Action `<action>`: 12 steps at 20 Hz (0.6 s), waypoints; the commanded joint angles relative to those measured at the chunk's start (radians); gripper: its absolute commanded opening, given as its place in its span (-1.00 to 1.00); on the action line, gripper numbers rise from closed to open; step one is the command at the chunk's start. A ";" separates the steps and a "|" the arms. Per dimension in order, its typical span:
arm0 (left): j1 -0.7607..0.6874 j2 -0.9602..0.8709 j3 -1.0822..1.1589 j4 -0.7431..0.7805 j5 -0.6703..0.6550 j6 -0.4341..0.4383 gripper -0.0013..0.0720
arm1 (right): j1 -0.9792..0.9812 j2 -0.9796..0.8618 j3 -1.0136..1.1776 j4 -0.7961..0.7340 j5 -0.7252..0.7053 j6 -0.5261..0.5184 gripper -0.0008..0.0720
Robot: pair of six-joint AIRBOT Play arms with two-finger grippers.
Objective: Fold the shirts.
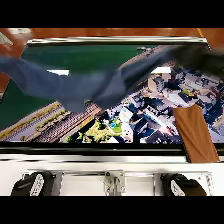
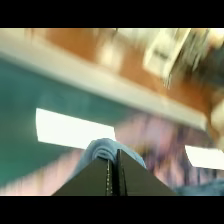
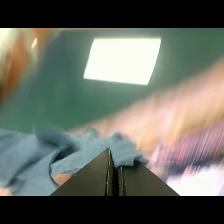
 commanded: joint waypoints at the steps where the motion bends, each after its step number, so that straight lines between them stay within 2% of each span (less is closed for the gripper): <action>1: 0.050 0.000 0.327 0.085 0.002 -0.054 -0.85 | 0.000 0.095 0.303 -0.203 -0.069 0.141 -0.82; 3: 0.055 0.001 0.408 0.255 -0.068 -0.182 -0.85 | 0.000 0.114 0.366 -0.252 0.017 0.178 -0.82; 5: 0.055 0.000 0.425 0.419 -0.246 -0.290 -0.85 | 0.000 0.135 0.370 -0.274 0.130 0.177 -0.82; 8: 0.054 -0.006 0.412 0.480 -0.522 -0.316 -0.84 | 0.000 0.142 0.370 -0.306 0.312 0.177 -0.82; 12: 0.054 -0.001 0.344 0.480 -0.788 -0.304 -0.84 | 0.000 0.133 0.366 -0.308 0.558 0.179 -0.82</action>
